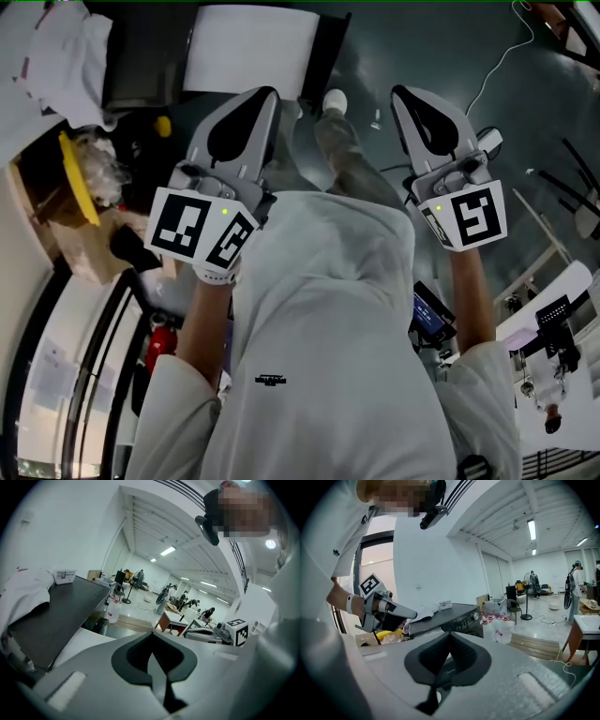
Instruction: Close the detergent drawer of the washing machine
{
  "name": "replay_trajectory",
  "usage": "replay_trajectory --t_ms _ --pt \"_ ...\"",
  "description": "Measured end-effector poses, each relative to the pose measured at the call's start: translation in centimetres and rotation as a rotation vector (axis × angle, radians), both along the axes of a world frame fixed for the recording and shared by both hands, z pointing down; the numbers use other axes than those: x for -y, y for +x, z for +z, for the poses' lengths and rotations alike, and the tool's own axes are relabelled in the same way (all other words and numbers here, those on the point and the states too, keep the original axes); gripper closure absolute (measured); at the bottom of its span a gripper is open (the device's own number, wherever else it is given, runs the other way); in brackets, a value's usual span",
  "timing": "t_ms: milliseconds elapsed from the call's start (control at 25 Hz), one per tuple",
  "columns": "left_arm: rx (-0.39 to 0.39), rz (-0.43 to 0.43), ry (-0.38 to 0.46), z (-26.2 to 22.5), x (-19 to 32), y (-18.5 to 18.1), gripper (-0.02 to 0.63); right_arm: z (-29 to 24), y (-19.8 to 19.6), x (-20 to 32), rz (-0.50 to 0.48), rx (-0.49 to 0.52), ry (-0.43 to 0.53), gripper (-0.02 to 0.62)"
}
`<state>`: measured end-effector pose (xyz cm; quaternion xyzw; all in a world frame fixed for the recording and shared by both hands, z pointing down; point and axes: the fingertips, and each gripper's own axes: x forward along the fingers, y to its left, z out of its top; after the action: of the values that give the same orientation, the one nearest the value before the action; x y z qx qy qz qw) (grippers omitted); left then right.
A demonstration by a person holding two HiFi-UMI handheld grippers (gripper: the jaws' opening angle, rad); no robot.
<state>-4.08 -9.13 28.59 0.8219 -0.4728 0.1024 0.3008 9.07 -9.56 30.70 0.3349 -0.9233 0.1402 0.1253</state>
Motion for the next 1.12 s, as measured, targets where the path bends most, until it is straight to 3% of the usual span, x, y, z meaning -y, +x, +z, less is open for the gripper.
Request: replay_trajectory --t_ms 480,840,1120 --pt "-0.004 -0.016 -0.082 5.6 -0.2 -0.1 0.588 6.3 -1.9 1.3 -0.049 -0.021 -0.059 0.571" --pt "-0.01 -0.009 -0.136 9.0 -0.1 0.7 0.588 10.7 -3.5 1.1 -0.174 -0.037 -0.104 0.488" --pt "-0.004 -0.029 -0.163 10.6 -0.2 0.2 0.588 14.4 -4.6 1.2 -0.314 -0.11 -0.095 0.473"
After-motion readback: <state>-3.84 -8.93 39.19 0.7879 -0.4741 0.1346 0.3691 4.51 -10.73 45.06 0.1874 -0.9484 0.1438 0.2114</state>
